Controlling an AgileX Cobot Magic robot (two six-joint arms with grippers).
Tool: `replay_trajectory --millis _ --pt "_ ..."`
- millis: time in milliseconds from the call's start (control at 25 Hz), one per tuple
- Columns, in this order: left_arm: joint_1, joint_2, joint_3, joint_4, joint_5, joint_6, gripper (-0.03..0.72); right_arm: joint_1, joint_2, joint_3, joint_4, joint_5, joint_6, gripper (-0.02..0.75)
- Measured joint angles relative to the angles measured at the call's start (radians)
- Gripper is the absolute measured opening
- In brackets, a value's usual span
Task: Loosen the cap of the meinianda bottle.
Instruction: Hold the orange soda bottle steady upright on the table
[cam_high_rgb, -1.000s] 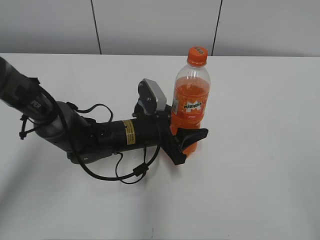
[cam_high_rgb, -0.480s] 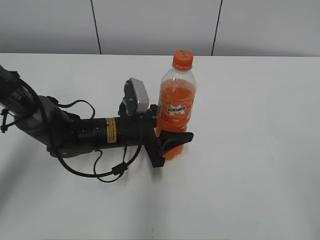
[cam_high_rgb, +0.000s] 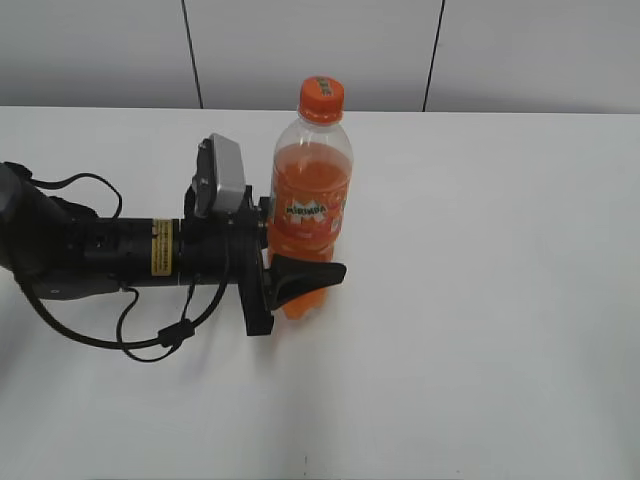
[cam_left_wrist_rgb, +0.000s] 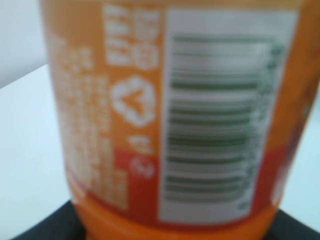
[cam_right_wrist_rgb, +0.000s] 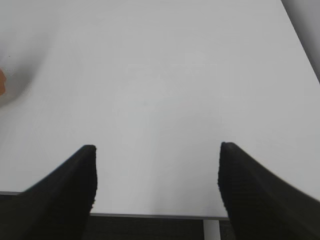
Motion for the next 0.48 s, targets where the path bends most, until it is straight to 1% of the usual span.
replay_trajectory --millis 200,480 --pt "0.000 0.000 0.029 0.084 0.004 -0.032 0.389 0.000 0.000 0.000 0.000 0.000 0.000 0.566" --pt "-0.012 0.019 0.030 0.075 0.006 -0.053 0.389 0.000 0.000 0.000 0.000 0.000 0.000 0.566"
